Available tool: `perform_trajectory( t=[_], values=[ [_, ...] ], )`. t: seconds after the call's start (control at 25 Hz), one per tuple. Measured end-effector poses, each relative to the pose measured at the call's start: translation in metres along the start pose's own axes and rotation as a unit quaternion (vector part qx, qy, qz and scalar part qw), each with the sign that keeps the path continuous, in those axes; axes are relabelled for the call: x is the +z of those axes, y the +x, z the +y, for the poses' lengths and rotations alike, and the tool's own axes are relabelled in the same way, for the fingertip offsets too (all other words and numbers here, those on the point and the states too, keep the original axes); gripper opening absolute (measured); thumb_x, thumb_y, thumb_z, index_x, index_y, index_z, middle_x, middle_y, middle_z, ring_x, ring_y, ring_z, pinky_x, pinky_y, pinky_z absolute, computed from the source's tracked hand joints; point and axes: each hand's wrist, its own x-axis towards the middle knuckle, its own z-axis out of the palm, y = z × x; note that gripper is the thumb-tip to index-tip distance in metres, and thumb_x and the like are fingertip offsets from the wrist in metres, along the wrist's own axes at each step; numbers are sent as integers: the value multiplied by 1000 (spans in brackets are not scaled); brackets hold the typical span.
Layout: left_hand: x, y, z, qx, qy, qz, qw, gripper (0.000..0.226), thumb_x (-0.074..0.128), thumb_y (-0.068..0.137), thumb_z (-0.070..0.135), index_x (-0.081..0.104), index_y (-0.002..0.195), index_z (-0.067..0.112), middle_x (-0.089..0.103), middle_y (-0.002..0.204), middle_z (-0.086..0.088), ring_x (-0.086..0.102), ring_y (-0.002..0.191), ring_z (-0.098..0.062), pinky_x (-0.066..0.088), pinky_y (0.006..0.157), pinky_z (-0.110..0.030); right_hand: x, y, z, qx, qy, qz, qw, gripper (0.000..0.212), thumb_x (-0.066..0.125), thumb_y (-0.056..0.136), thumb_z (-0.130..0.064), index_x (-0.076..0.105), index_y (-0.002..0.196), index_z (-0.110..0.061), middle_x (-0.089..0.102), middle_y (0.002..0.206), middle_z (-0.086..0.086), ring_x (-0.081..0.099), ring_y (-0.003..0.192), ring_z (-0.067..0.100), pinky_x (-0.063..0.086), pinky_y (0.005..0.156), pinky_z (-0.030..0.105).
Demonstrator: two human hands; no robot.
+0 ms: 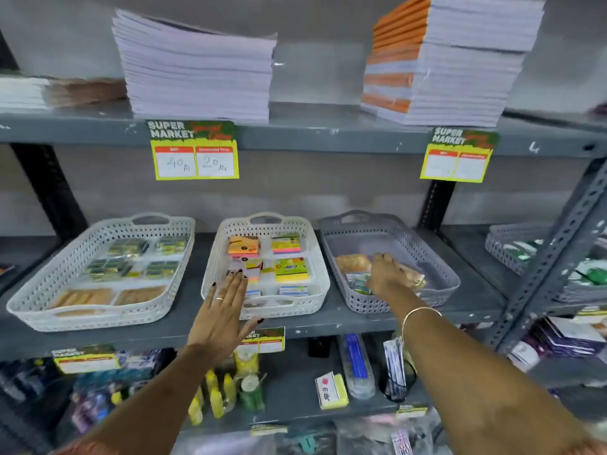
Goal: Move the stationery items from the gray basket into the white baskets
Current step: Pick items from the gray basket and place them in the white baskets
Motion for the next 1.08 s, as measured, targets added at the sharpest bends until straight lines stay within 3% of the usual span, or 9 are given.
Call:
perform_trajectory(
  t=[0.16,0.36,0.52,0.64,0.8,0.92,1.08],
  values=[
    [9,1,-6,-10,15,0,1000,87,5,88,65,37,135,-2,40,141,-17,36,130,-29,15,107,-41,23,25,-11,9,-22,-112,993,65,50,91,-5,22,149,-5,36,151,20,39,137,36,37,112,47],
    [18,1,-5,-18,8,0,1000,89,3,86,68,35,137,3,39,143,-14,32,133,-27,16,109,-42,35,48,-18,21,-104,-138,985,61,52,91,-12,31,148,-7,32,155,15,35,141,33,32,115,46],
    [18,1,-3,-31,-1,8,999,89,2,86,67,40,134,3,46,138,-14,38,130,-27,25,109,-43,34,55,-26,37,-148,-118,981,60,56,90,-19,36,146,-15,21,160,10,22,147,33,11,119,58],
    [14,1,-3,-35,-7,-4,999,87,4,86,66,42,133,2,49,136,-15,41,128,-28,19,106,-40,30,60,-29,33,-114,-131,984,59,61,83,-14,48,140,-19,28,157,12,27,144,34,20,118,57],
    [13,-1,-3,-37,-10,-14,999,86,4,86,66,42,133,3,50,135,-13,41,128,-27,21,107,-41,2,57,-34,21,-110,-77,991,68,70,79,-20,42,138,-3,40,141,19,39,131,34,43,104,43],
    [11,-1,-3,-34,-6,-11,999,86,3,86,65,39,136,6,46,139,-10,38,130,-24,26,108,-42,-22,57,-52,12,-94,-40,995,72,73,76,-21,40,138,-4,40,142,18,41,131,33,45,102,42],
    [7,-6,-22,-12,1,-1,1000,84,3,86,65,23,142,6,29,149,-11,23,137,-22,16,112,-42,-47,49,-108,-56,-71,-27,996,70,69,78,-23,39,139,-5,40,141,19,41,131,35,45,105,44]
  ],
)
